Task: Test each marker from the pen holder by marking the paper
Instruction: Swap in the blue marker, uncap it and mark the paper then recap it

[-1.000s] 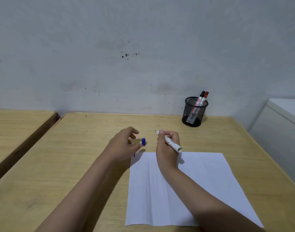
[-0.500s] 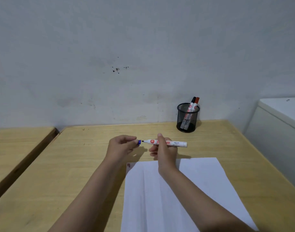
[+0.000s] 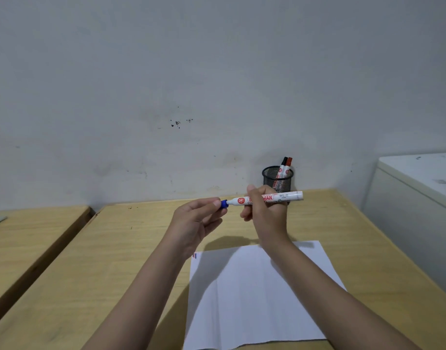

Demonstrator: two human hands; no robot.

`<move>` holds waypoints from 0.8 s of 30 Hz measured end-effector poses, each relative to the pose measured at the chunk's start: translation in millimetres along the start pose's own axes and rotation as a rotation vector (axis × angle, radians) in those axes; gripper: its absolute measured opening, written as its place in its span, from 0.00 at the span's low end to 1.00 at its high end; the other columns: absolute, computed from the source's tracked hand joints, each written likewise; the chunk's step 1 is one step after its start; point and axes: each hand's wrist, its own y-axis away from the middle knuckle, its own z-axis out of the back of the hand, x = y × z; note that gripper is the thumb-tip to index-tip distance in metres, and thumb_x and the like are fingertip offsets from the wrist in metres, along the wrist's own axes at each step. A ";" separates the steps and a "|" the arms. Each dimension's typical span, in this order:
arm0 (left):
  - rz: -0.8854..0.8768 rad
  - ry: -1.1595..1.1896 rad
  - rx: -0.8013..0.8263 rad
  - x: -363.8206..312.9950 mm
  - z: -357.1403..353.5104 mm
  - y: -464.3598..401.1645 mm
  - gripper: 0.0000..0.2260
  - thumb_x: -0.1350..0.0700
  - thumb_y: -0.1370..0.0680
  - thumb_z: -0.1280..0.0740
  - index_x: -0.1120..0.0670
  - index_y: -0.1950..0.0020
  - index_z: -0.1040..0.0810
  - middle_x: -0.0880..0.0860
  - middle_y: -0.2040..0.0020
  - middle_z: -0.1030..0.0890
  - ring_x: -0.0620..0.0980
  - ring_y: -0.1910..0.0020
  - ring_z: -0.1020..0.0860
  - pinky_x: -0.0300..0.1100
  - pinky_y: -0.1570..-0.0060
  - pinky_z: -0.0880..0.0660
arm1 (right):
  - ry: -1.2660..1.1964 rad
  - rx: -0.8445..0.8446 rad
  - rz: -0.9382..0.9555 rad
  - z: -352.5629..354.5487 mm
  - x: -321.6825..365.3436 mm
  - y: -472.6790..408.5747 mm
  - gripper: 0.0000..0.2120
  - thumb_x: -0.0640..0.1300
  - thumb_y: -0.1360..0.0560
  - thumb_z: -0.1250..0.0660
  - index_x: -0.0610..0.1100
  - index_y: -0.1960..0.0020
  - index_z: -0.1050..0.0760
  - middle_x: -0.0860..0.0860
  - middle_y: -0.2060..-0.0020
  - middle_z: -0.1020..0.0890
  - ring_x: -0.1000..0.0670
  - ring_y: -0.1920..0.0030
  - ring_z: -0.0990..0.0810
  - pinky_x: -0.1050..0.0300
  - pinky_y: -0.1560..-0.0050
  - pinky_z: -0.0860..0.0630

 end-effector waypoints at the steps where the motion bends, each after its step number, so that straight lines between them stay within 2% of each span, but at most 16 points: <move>1: -0.005 -0.017 0.006 -0.4 -3.3 2.2 0.05 0.62 0.28 0.31 0.58 0.53 0.20 0.52 0.62 0.15 0.45 0.62 0.17 0.43 0.50 0.23 | 0.023 0.016 0.016 1.4 1.4 1.4 0.15 0.40 0.24 0.35 0.40 0.68 0.31 0.52 0.83 0.26 0.54 0.80 0.28 0.61 0.75 0.31; 5: -0.030 -0.051 0.023 -2.9 -15.1 10.4 0.04 0.62 0.28 0.31 0.58 0.54 0.19 0.52 0.62 0.16 0.45 0.63 0.17 0.41 0.53 0.23 | 0.052 0.023 0.057 6.3 8.6 6.6 0.14 0.40 0.24 0.35 0.38 0.67 0.31 0.52 0.83 0.27 0.53 0.80 0.28 0.61 0.75 0.31; 11: -0.063 0.009 0.036 -4.8 -31.7 18.6 0.02 0.62 0.28 0.31 0.59 0.57 0.19 0.54 0.64 0.18 0.45 0.66 0.19 0.37 0.56 0.20 | -0.013 -0.072 0.059 6.0 22.6 8.6 0.14 0.37 0.26 0.35 0.39 0.69 0.32 0.51 0.84 0.28 0.52 0.81 0.29 0.64 0.74 0.30; 18: -0.044 0.094 0.029 -1.5 -45.1 22.6 0.02 0.62 0.27 0.33 0.60 0.56 0.21 0.51 0.67 0.18 0.43 0.68 0.19 0.37 0.54 0.21 | -0.086 -0.123 0.105 5.9 28.4 11.0 0.17 0.35 0.25 0.37 0.42 0.71 0.37 0.46 0.77 0.27 0.53 0.81 0.30 0.62 0.76 0.30; 21: -0.058 0.111 0.002 2.5 -43.0 22.1 0.02 0.62 0.26 0.33 0.59 0.56 0.21 0.51 0.67 0.18 0.43 0.67 0.19 0.37 0.55 0.21 | -0.029 -0.056 0.052 2.9 28.5 10.3 0.17 0.41 0.24 0.36 0.43 0.70 0.34 0.52 0.81 0.28 0.53 0.81 0.30 0.60 0.75 0.31; 24: -0.187 0.109 -0.074 -4.0 -33.6 18.6 0.02 0.63 0.27 0.32 0.59 0.58 0.20 0.51 0.67 0.17 0.45 0.66 0.19 0.36 0.56 0.21 | 0.051 0.025 -0.164 0.3 33.2 7.9 0.22 0.56 0.24 0.37 0.40 0.68 0.29 0.50 0.83 0.28 0.51 0.81 0.29 0.57 0.72 0.28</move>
